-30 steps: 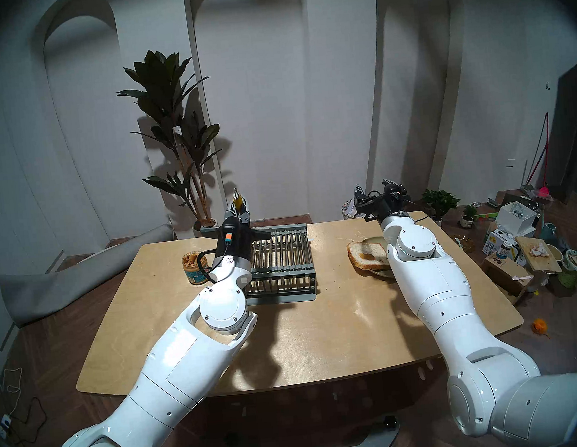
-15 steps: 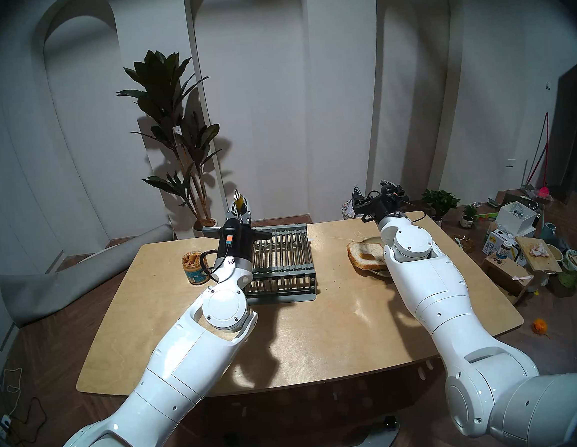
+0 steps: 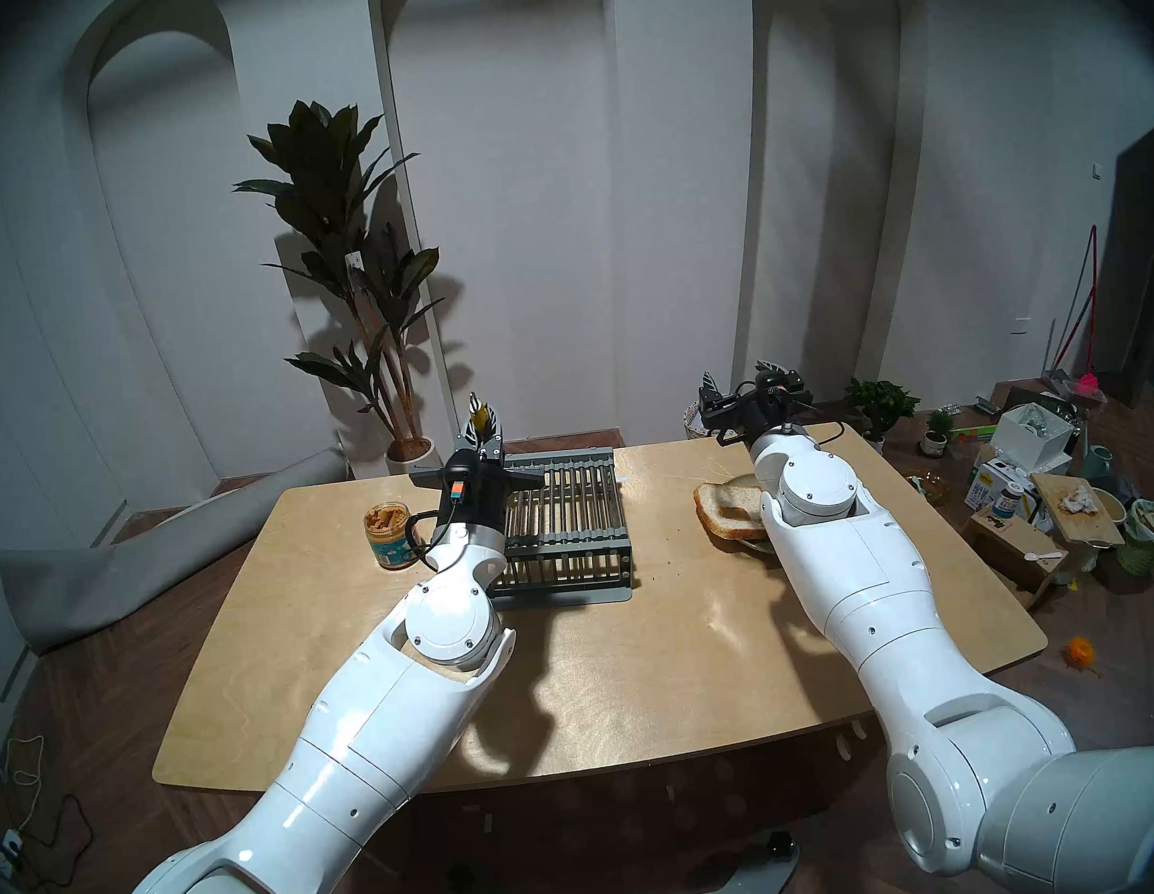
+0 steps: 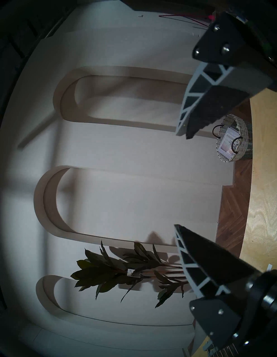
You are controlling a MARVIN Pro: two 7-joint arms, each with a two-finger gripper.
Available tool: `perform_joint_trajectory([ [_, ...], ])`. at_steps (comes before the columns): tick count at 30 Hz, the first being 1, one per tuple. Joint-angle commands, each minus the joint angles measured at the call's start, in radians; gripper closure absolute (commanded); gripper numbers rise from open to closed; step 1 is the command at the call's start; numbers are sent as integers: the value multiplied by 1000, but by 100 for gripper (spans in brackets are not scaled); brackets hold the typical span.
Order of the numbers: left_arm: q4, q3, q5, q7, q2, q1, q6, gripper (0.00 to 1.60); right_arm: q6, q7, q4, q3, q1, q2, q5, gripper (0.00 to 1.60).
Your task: Spread peanut butter over the slice of bread with the knife
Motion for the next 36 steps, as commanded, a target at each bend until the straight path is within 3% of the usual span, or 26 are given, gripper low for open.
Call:
perform_joint_trajectory([
  [1,10,-2,-1,-10,-14,-33,-28,160,4,-8,-34,-1,10,-3,-4,0],
  [12,96,13,14,-7,-49,-35,-66,160,13,-18,-46,-4,2,-5,-14,0],
  [25,93,33,68,42,-55,2,-90,160,17,-17,-62,-8,-9,-7,-15,0],
  [36,144,56,78,72,-83,13,-117,160,24,-5,-81,-13,-21,1,-13,0],
])
